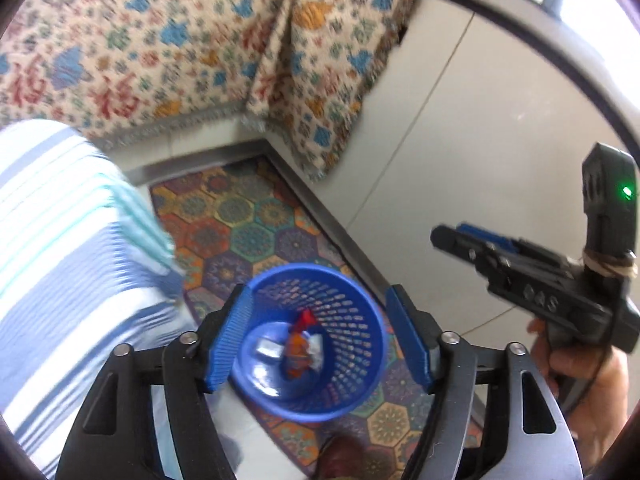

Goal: Collect trash
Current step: 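Swing both tools back toward the table, then grasp the white floral paper cup with the left tool while the right tool grasps the red Coca-Cola bag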

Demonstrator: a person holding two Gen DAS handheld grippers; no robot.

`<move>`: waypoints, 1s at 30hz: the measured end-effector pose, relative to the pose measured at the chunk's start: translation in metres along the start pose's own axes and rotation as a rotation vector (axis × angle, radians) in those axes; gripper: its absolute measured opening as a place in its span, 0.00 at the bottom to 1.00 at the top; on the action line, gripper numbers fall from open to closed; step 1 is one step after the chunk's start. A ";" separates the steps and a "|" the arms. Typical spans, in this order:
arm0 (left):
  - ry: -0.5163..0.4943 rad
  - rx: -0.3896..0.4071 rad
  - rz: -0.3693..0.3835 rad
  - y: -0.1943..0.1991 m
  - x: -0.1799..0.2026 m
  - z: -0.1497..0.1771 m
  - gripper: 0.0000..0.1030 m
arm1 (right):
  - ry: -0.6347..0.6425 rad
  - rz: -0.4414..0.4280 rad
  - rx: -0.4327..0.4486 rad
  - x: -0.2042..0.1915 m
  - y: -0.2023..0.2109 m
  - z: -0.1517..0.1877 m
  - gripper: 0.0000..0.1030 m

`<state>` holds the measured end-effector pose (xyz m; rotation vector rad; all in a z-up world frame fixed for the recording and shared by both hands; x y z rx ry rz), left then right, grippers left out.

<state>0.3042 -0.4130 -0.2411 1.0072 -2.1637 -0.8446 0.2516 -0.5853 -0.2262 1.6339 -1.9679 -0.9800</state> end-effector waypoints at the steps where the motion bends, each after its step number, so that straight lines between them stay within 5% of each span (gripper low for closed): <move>1: 0.004 0.010 -0.008 0.014 -0.008 0.003 0.73 | 0.025 -0.002 0.019 -0.010 0.004 -0.005 0.45; 11: 0.050 0.025 -0.205 0.136 -0.132 0.078 0.79 | 0.303 -0.137 0.125 -0.173 0.025 -0.012 0.53; 19: 0.258 0.022 -0.443 0.213 -0.289 0.141 0.79 | 0.515 -0.314 -0.046 -0.324 -0.006 0.062 0.53; 24: 0.403 0.100 -0.487 0.257 -0.369 0.129 0.81 | 0.611 -0.336 -0.095 -0.371 -0.015 0.098 0.53; 30: 0.433 0.095 -0.455 0.246 -0.423 0.100 0.85 | 0.627 -0.330 -0.094 -0.389 -0.022 0.108 0.53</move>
Point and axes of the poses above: each gripper's, at about its wrist camera, not at the fingertips, and y roughly against the way its jaws point, x to its right, z to its underside, the point moved 9 cm from there along -y, roughly the way its jaws point, and after that the axes turned 5 degrees about -z, right-handed, at the moved point
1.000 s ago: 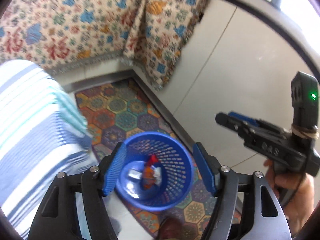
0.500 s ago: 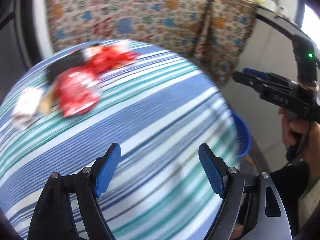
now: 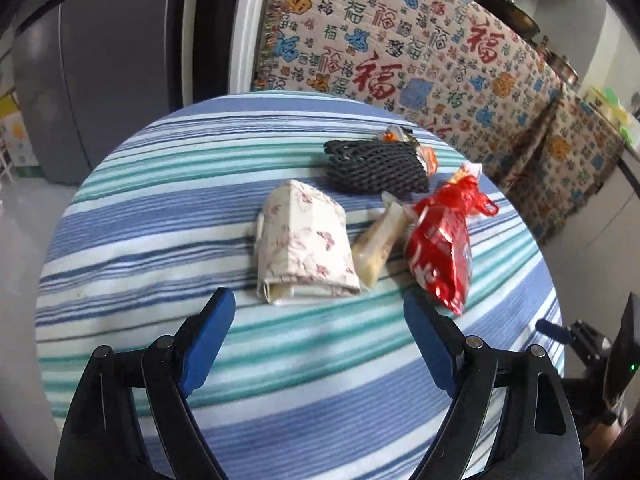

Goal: Collect trash
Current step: 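Grasp the white floral paper cup with the left tool while the right tool grasps the red Coca-Cola bag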

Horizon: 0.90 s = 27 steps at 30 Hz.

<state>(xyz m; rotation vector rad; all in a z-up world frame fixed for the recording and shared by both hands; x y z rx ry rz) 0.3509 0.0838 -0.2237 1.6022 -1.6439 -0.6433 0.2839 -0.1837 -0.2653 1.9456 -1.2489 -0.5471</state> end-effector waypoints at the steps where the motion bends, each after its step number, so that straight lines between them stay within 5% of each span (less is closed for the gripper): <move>1: 0.013 -0.003 0.001 -0.009 -0.003 -0.004 0.85 | -0.004 0.002 -0.001 -0.001 -0.001 -0.001 0.53; 8: 0.131 -0.071 0.045 -0.054 -0.018 -0.010 0.82 | 0.032 0.020 -0.012 -0.002 -0.008 -0.001 0.53; 10: 0.115 -0.068 0.058 -0.055 -0.016 -0.009 0.62 | 0.036 0.018 -0.011 -0.002 -0.007 0.000 0.53; 13: 0.099 -0.050 0.052 -0.050 -0.016 -0.009 0.54 | 0.021 0.015 -0.013 0.003 -0.007 0.000 0.53; 23: 0.107 -0.011 -0.003 -0.014 -0.033 0.005 0.53 | -0.092 -0.082 0.009 0.001 -0.017 -0.021 0.53; 25: 0.109 -0.016 -0.004 -0.011 -0.036 0.011 0.53 | -0.108 -0.129 0.017 -0.007 -0.023 -0.030 0.58; 27: 0.111 -0.012 0.002 -0.008 -0.036 0.013 0.53 | -0.141 -0.192 0.037 -0.017 -0.029 -0.045 0.80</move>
Point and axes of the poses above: each gripper's, at about its wrist camera, not at the fingertips, and y roughly against the way its jaws point, x to its right, z to its underside, the point moved 9 cm from there along -y, roughly the way its jaws point, and after that the axes turned 5 degrees about -z, right-handed, at the moved point
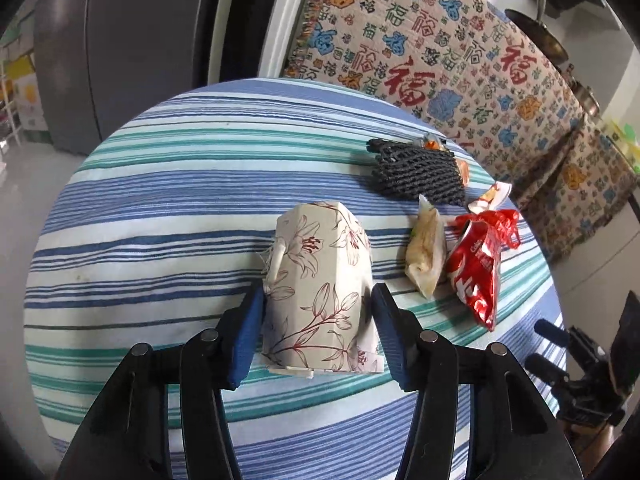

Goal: Collect trash
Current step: 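Grasp the white floral paper cup with the left tool while the right tool grasps the red Coca-Cola bag, then carry the paper cup and Coca-Cola bag over the blue wastebasket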

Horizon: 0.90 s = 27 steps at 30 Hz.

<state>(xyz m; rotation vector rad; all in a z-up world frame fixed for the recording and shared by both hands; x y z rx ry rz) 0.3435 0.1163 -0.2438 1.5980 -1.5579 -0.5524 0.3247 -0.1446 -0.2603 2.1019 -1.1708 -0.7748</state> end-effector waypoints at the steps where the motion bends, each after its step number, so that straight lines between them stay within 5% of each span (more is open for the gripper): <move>1: 0.001 0.004 0.005 0.002 0.000 -0.001 0.53 | -0.022 -0.026 0.012 -0.004 -0.005 -0.008 0.84; 5: 0.016 0.022 0.028 0.009 0.001 -0.003 0.53 | -0.033 -0.040 0.010 -0.021 -0.032 -0.033 1.00; 10: 0.017 0.014 0.037 0.008 0.000 -0.003 0.53 | -0.071 -0.042 -0.025 -0.030 -0.067 -0.056 1.00; 14: 0.006 -0.001 0.029 0.005 -0.002 0.001 0.53 | -0.031 0.066 -0.107 -0.022 -0.095 -0.057 0.99; 15: 0.004 -0.004 0.029 0.004 -0.002 0.002 0.53 | -0.029 0.076 -0.121 -0.020 -0.097 -0.055 0.86; 27: -0.030 0.015 0.052 0.016 0.012 0.002 0.52 | -0.005 0.048 -0.030 -0.009 -0.018 -0.029 0.85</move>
Point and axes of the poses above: each gripper's, at about its wrist camera, not at the fingertips, and y roughly against the way its jaws point, x to its right, z to its underside, the point moved 9 cm from there along -y, roughly the way its jaws point, and after that the axes turned 5 degrees about -z, right-handed, at the moved point
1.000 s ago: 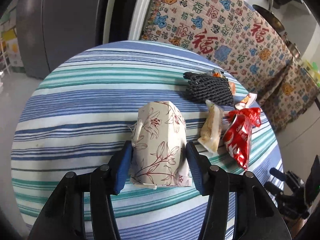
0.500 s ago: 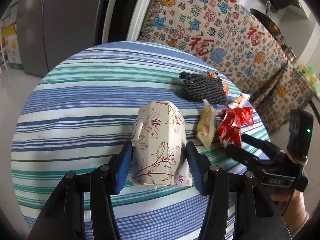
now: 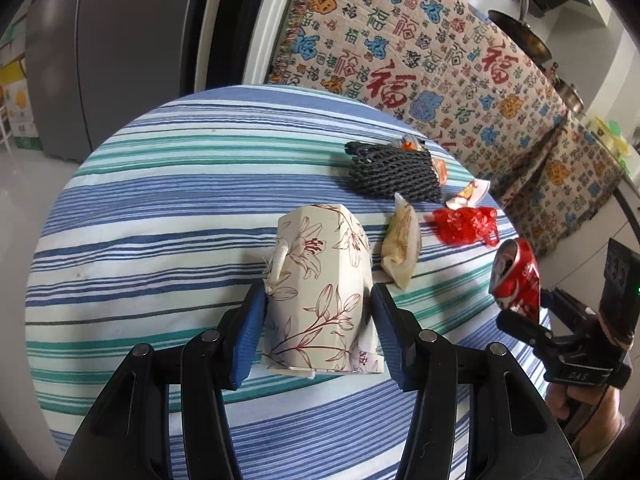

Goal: Collect trash
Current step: 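Carry the paper cup and Coca-Cola bag over the blue wastebasket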

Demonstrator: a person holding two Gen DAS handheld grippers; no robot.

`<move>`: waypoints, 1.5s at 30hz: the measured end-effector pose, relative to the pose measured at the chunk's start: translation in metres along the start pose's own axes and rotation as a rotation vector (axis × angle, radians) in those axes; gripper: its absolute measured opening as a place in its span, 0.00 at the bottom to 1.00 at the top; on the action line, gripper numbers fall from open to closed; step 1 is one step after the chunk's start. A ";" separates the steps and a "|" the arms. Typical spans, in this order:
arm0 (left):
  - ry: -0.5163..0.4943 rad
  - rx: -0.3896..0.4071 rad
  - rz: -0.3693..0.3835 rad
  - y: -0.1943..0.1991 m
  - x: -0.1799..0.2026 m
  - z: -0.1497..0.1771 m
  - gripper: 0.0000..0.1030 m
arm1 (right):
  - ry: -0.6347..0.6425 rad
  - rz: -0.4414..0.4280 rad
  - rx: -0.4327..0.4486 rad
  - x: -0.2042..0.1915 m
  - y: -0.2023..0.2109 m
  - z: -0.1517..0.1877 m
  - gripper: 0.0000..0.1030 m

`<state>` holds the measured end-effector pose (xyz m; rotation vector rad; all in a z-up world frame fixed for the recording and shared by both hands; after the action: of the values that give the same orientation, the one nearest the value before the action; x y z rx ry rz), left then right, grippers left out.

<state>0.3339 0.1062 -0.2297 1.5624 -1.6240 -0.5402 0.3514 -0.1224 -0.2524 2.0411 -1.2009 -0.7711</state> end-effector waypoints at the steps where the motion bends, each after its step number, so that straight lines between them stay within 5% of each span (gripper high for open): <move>1: -0.006 0.002 0.006 0.002 0.003 0.000 0.52 | 0.001 0.000 0.001 0.003 0.008 0.004 0.85; 24: -0.294 -0.024 0.141 0.016 0.191 0.051 0.52 | -0.118 0.110 0.080 0.102 0.132 0.061 0.85; 45: -0.395 0.006 0.060 0.016 0.218 0.059 0.52 | -0.108 0.125 0.085 0.111 0.141 0.070 0.85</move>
<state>0.2965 -0.1146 -0.1972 1.4693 -1.9584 -0.8535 0.2713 -0.2915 -0.2063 1.9913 -1.4295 -0.7911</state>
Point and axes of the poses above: each gripper's, at about its wrist camera, not at the fingertips, and y roughly against the way its jaws point, x to its right, z to its underside, the point moved 9 cm from there along -y, roughly the way its jaws point, and after that the axes turned 5 degrees about -z, right-handed, at the moved point
